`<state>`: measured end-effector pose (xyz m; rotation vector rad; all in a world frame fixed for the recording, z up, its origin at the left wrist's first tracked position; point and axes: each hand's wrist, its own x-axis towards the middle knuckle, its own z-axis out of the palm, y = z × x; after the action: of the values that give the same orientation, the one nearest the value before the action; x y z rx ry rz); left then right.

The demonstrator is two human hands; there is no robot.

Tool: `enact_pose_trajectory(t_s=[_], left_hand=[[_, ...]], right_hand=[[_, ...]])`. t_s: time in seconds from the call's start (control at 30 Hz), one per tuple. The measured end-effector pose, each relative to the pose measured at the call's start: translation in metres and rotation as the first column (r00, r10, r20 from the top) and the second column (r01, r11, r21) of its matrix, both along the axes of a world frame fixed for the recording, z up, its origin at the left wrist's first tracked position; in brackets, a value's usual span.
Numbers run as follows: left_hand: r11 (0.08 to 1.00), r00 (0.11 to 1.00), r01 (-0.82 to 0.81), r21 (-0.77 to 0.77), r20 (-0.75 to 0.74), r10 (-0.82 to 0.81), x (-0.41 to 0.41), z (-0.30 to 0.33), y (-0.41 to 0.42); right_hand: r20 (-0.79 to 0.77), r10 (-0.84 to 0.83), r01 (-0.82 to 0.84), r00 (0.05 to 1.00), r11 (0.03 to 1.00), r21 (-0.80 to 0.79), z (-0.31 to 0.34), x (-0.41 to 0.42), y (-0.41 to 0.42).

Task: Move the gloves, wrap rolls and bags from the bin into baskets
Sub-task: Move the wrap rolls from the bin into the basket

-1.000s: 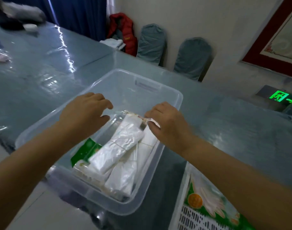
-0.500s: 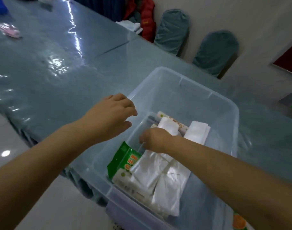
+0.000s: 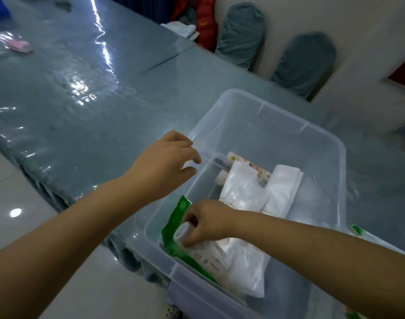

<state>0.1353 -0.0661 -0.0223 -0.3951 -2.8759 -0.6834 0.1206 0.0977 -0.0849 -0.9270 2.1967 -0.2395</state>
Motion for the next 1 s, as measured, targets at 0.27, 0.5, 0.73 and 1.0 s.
enact_pose_trajectory(t_s=[0.27, 0.5, 0.73, 1.0], left_hand=[[0.992, 0.990, 0.123, -0.021, 0.069, -0.122, -0.003, 0.015, 0.009], [0.981, 0.990, -0.071, 0.180, 0.134, 0.047, -0.041, 0.030, 0.033], [0.863, 0.961, -0.194, 0.466, 0.266, 0.072, -0.075, 0.023, 0.029], [0.808, 0.952, -0.196, 0.555, 0.306, 0.021, -0.090, -0.002, 0.020]], right_hand=[[0.286, -0.441, 0.517, 0.851, 0.606, -0.604, 0.105, -0.037, 0.068], [0.391, -0.498, 0.565, 0.774, 0.263, -0.782, 0.134, -0.079, 0.068], [-0.104, -0.817, 0.681, 0.567, 0.536, -0.499, 0.035, -0.146, 0.076], [-0.383, -0.643, 0.629, 0.663, 0.756, -0.182, -0.040, -0.178, 0.050]])
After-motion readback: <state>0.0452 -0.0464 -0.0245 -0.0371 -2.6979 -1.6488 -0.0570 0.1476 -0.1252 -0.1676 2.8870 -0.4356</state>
